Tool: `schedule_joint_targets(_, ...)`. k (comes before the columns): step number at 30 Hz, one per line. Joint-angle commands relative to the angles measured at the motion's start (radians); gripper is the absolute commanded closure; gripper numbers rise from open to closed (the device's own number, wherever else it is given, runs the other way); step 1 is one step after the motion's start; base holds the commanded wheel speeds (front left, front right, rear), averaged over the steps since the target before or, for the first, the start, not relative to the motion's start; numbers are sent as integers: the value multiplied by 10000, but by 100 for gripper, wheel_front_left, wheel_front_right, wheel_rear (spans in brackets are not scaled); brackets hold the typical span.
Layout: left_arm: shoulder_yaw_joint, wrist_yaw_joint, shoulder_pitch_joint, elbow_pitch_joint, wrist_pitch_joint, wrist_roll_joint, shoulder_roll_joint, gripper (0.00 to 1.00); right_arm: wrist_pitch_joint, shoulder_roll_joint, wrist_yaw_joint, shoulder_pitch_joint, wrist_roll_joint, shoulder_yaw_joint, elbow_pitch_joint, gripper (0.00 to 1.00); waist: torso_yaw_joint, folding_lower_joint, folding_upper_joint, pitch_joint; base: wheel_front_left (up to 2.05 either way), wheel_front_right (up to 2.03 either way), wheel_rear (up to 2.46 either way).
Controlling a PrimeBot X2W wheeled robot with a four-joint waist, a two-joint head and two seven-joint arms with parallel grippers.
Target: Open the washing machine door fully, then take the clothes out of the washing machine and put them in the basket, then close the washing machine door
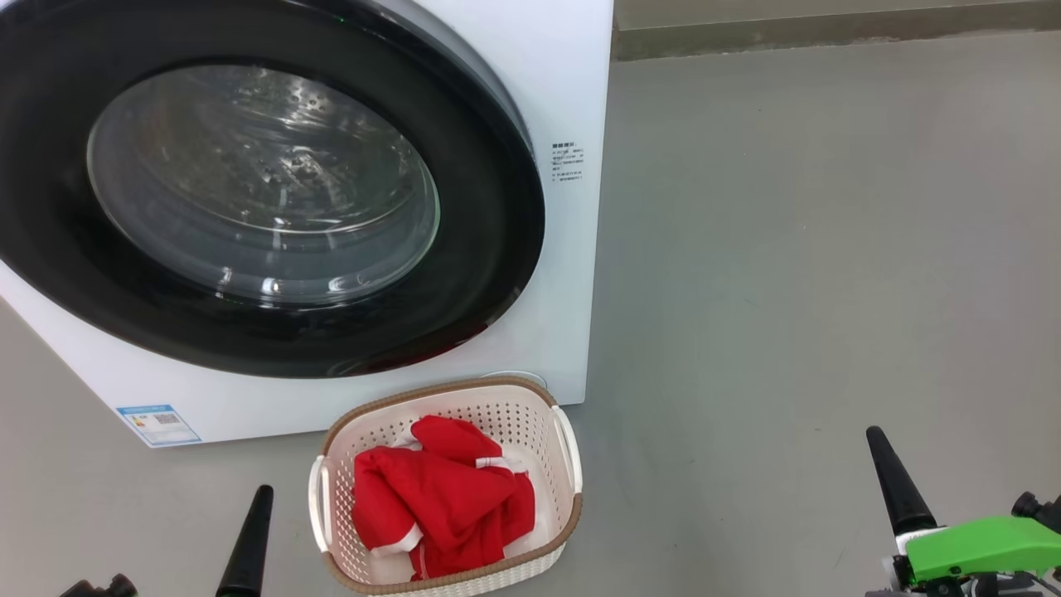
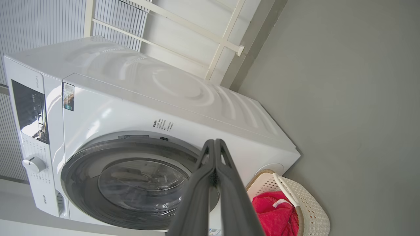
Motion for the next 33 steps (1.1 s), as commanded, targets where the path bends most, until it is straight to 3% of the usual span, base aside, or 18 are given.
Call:
schedule_joint_targets(1, 344, -54, -522, -166, 90, -253, 74, 100, 81, -159, -7, -574, 347, 116, -235, 100, -7, -1, 0, -4, 0, 0, 0)
schedule_joint_targets(27, 636, -69, -964, -9, 852, -2864, -97, 100, 868, -198, -9, -1141, 2993, -46, -209, 100, -143, -1, 0, -85, 0, 0, 0)
schedule_joint_targets(33, 650, -69, -971, -7, 871, -2889, -107, 100, 895, -184, -9, -1150, 3010, -68, -207, 100, -145, -1, 0, -86, 0, 0, 0)
